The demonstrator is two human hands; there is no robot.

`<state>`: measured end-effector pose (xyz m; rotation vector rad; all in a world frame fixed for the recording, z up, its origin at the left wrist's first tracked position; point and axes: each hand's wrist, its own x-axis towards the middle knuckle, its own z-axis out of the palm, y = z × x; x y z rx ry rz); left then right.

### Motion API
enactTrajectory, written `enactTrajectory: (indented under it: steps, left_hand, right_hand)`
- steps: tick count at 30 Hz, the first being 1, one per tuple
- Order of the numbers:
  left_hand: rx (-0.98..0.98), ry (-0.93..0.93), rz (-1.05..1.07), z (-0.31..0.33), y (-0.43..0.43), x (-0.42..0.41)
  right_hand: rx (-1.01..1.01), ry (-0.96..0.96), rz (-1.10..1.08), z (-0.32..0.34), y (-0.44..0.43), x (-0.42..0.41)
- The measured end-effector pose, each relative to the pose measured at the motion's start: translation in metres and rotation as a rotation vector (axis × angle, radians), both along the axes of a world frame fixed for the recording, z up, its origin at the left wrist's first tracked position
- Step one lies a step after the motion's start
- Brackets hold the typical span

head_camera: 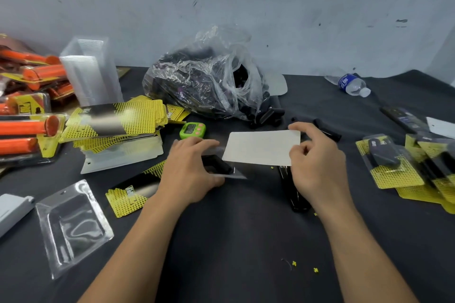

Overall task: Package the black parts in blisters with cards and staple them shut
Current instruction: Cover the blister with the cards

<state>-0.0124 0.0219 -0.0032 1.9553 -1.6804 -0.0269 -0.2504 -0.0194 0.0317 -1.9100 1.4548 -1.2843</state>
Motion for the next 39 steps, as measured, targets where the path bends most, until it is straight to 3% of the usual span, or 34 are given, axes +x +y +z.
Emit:
enactTrajectory:
  steps: [9,14,19,21,26,31,34,39]
  left_hand:
    - [-0.040,0.043,0.035,0.003,0.003,0.012]
    - [0.038,0.087,-0.087,0.006,0.006,0.017]
    - [0.157,-0.006,-0.177,0.007,0.002,0.023]
    - [0.131,-0.045,-0.126,0.006,0.001,0.020]
    - [-0.214,0.202,0.286,0.005,0.001,-0.008]
    - [-0.091,0.045,0.315,-0.001,0.003,-0.032]
    - [-0.038,0.126,0.249,-0.005,-0.002,-0.026]
    - [-0.080,0.387,0.046,-0.005,-0.004,-0.016]
  right_hand:
    - [0.103,0.024,-0.063,0.003,-0.004,-0.010]
    - [0.160,0.011,-0.108,0.004,-0.004,-0.010]
    - [0.195,0.031,-0.155,0.003,-0.004,-0.008]
    - [0.173,0.036,-0.142,0.003,-0.001,-0.004]
    - [0.092,-0.016,-0.117,0.006,0.010,0.012]
    - [0.092,0.218,-0.033,0.004,0.020,0.018]
    - [0.138,0.377,0.043,0.003,0.025,0.024]
    - [0.343,0.314,0.146,-0.004,0.036,0.042]
